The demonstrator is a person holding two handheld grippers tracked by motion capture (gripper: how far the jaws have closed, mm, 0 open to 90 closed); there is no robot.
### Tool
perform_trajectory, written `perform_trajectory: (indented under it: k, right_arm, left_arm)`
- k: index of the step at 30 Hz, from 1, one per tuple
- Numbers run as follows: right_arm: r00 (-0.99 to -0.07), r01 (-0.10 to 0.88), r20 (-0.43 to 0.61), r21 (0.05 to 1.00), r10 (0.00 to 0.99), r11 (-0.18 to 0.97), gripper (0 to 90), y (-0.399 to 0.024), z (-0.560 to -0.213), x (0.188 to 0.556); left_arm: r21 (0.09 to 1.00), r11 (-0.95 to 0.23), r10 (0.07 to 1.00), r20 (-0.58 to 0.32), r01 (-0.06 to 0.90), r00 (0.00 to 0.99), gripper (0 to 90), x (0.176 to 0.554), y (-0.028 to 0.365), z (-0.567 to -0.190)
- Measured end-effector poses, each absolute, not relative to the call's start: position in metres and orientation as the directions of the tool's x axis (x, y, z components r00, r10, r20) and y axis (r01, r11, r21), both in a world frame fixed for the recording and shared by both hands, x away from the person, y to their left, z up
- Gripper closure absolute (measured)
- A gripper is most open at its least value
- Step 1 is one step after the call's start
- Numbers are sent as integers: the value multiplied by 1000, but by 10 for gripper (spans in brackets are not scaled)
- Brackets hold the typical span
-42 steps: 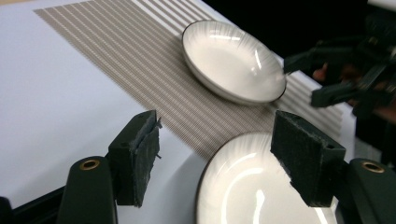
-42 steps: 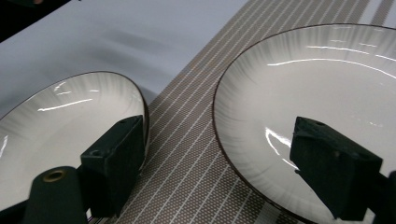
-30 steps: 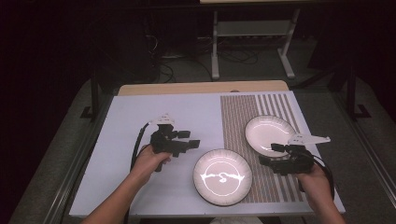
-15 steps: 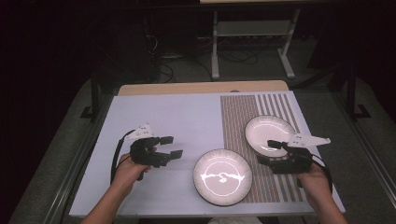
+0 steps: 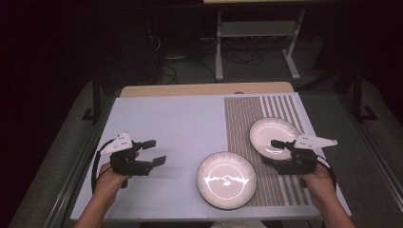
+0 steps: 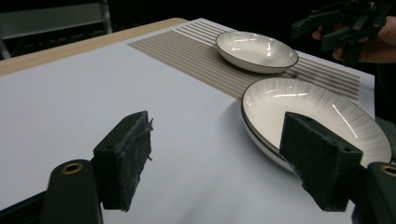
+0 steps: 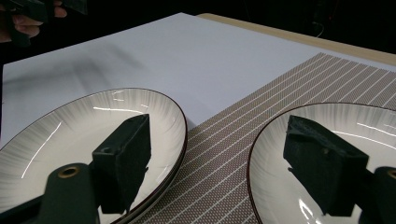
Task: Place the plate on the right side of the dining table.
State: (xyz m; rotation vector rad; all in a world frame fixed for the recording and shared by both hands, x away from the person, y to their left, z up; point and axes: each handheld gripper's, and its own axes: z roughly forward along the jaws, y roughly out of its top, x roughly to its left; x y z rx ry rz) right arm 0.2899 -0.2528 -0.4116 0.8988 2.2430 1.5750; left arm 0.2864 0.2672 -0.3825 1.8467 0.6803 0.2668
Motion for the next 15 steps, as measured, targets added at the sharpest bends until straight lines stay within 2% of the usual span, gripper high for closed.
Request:
perform_trajectory:
  k: [7,15]
  right_arm:
    - [-789,319,119,918,602,236,222,-251,-412,290]
    - [-788,301,124,932,603,201,221,-254,-411,289]
  left_arm:
    - [926,-235,578,-111,296,808,229,282,284,-386]
    - [924,-245,583,-102,293,806,212,278,298,-392]
